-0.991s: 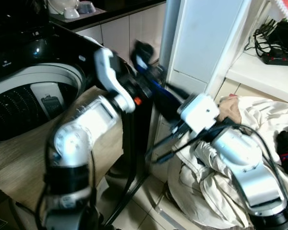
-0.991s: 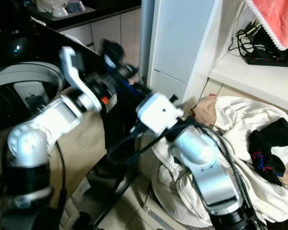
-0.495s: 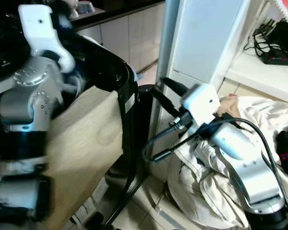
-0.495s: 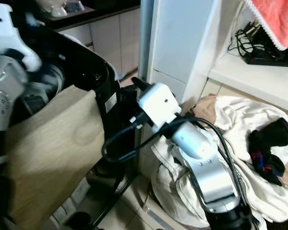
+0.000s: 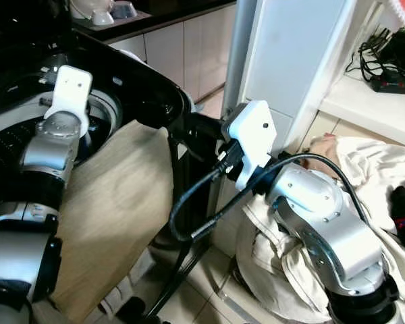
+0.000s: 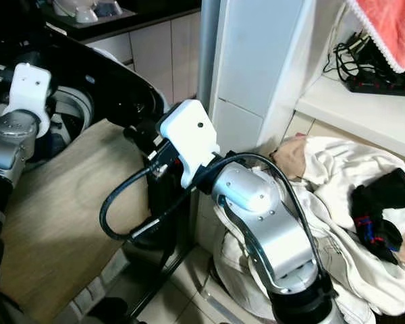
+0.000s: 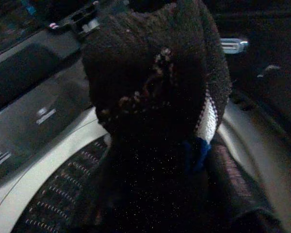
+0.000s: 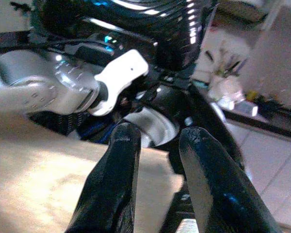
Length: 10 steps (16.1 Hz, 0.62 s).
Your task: Clothes washing
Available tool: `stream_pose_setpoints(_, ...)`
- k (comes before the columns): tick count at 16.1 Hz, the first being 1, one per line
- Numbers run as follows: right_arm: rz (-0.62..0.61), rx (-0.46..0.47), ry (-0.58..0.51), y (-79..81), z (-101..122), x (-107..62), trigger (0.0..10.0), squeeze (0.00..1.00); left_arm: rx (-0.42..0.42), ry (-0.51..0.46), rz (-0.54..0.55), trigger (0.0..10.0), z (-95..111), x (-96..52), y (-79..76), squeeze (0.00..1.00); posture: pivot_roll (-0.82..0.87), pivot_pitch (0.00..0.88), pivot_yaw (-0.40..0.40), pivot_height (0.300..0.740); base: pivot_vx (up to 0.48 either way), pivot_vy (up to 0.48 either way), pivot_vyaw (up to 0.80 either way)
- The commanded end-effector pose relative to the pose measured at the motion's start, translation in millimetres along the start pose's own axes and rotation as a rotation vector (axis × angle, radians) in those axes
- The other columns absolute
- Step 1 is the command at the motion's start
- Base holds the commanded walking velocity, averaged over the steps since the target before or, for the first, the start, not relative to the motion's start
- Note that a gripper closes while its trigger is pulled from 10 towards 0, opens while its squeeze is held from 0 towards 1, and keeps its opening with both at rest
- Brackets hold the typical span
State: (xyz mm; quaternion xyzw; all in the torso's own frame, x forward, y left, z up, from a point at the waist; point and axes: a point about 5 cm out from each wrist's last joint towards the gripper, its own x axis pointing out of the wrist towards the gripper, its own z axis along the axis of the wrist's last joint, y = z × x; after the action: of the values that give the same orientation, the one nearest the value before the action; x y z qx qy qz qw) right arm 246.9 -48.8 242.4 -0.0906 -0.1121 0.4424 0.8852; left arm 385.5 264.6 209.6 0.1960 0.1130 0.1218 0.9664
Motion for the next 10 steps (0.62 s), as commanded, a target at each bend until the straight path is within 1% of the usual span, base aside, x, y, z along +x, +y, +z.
stream_pose_setpoints(1,0.019,0.015,0.004,2.7,2.1,-2.7,10.0,0.00,-0.009,-0.044,0.039,10.0,15.2,1.5,10.6,1.00,-0.09,0.000,-0.007,0.740,0.000,0.000,0.00)
stream_pose_setpoints(3,0.037,0.045,0.045,4.7,1.0,-6.3,10.0,0.00,0.002,-0.036,0.050,10.0,15.8,5.7,16.1,1.00,-0.09,0.000,-0.005,0.740,0.000,0.000,0.00)
stream_pose_setpoints(6,0.033,0.053,0.061,3.5,0.4,-7.2,10.0,0.00,-0.018,-0.030,0.028,10.0,15.9,7.1,13.9,1.00,-0.09,0.000,-0.006,0.740,0.000,0.000,0.00)
stream_pose_setpoints(8,0.027,0.057,0.070,2.5,0.2,-7.7,10.0,0.00,-0.014,-0.030,0.016,10.0,15.7,7.8,12.3,1.00,-0.09,0.000,-0.008,0.740,0.000,0.000,0.00)
stream_pose_setpoints(10,0.015,0.056,0.082,1.3,0.0,-8.4,10.0,0.00,-0.026,-0.031,0.022,10.0,14.8,8.7,13.6,1.00,-0.09,0.000,-0.008,0.740,0.000,0.000,0.00)
